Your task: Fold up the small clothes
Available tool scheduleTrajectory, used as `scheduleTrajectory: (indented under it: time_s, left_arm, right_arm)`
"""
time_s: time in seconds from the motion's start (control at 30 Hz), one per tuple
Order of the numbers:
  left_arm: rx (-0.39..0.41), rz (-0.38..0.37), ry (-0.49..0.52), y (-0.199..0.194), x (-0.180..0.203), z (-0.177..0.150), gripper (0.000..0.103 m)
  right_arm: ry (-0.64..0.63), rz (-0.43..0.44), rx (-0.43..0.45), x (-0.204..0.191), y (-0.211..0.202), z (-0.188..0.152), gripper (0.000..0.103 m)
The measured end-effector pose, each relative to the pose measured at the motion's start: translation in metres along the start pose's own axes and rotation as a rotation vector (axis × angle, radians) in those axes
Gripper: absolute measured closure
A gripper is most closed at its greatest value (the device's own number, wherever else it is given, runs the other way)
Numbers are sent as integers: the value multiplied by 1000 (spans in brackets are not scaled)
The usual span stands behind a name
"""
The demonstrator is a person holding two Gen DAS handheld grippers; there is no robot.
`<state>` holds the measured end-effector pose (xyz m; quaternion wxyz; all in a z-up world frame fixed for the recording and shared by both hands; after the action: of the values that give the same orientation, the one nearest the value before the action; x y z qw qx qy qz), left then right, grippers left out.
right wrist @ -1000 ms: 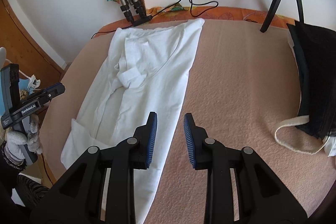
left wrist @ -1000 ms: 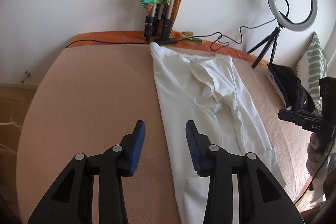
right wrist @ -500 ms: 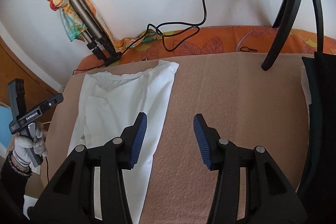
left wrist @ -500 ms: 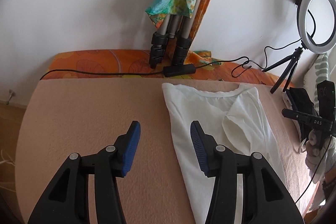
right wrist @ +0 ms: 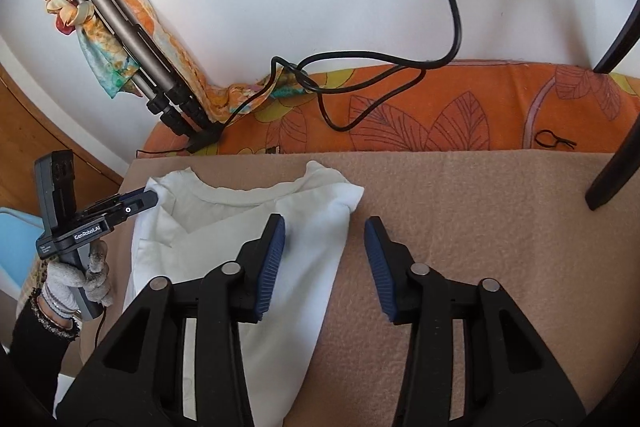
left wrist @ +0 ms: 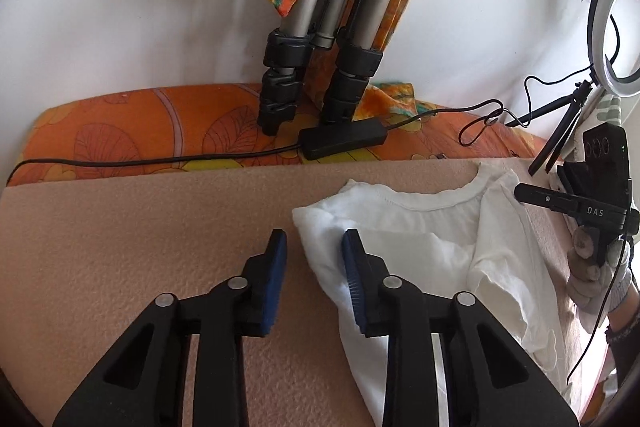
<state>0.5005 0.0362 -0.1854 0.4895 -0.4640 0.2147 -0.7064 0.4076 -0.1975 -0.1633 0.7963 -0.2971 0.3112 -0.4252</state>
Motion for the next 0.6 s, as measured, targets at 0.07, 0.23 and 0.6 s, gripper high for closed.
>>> scheduleTrajectory:
  time_s: [0.07, 0.23, 0.6]
  left_arm:
    - [4, 0, 3, 3, 5, 4, 94]
    - [50, 18, 39, -2, 16, 15, 91]
    - [59, 11, -40, -24, -18, 18, 83]
  right_arm:
    - [-20, -20, -14, -4, 3, 3, 96]
    - [-107, -99, -40, -13, -4, 10, 94]
    - [-285, -51, -22, -86, -16, 41, 58]
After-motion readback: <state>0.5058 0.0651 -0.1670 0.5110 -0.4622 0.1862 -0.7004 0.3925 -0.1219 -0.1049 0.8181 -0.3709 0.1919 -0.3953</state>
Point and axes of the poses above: each gripper's, at about its wrist camera, not at the fingertips, and y roughly the way its jaws point, x to its right, z to its top, the point moved 1 cm from there along y, roughly the way its jaws point, and after that the axes turned 15 degrees about -y, right-handed, at the moved point
